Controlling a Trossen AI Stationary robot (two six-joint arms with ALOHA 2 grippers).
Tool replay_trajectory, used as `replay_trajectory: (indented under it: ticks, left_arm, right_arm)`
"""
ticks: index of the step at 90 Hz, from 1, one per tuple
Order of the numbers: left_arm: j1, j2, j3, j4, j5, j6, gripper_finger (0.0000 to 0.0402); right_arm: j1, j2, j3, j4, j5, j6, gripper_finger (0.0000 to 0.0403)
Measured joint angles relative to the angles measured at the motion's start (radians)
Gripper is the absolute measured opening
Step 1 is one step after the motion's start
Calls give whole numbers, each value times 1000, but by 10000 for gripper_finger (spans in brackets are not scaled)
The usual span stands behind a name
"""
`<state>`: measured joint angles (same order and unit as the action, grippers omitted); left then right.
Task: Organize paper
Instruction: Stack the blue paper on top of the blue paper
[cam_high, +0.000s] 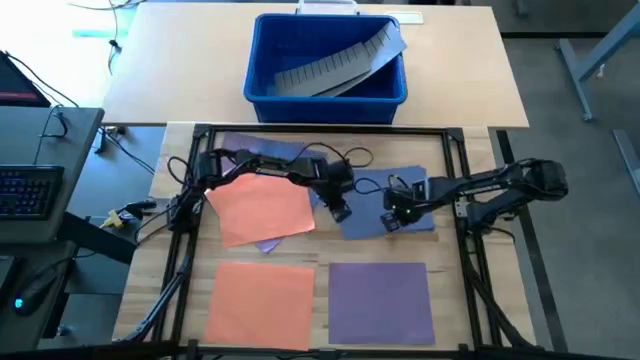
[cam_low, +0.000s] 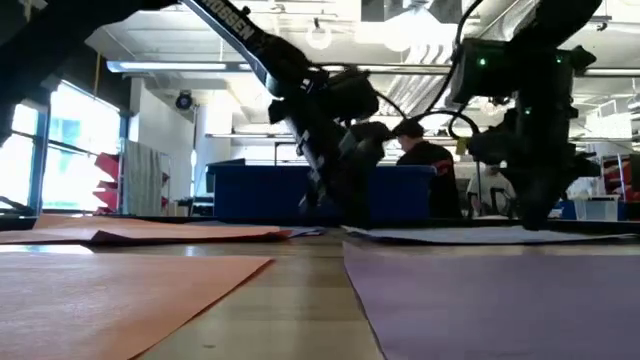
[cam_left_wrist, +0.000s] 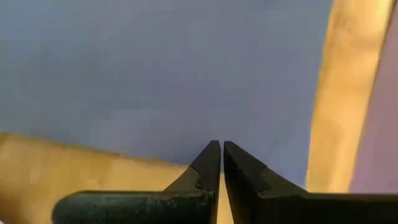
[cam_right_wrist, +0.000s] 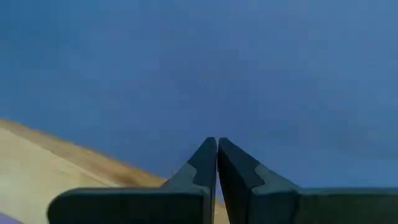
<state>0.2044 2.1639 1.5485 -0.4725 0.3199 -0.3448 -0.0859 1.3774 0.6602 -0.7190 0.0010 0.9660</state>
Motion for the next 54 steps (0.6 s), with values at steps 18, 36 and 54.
replay_trajectory:
  ticks: [18, 36, 54]
  left_arm:
    - [-20, -37, 53, -143, -208, 31, 0]
    - [46, -21, 61, -302, -296, 34, 0]
    - [110, 16, 47, -130, -241, 36, 0]
  right_arm:
    - [3, -11, 59, -36, -2, -109, 36]
    - [-4, -12, 92, -19, -11, -160, 76]
    - [-6, -12, 92, -6, -2, -153, 93]
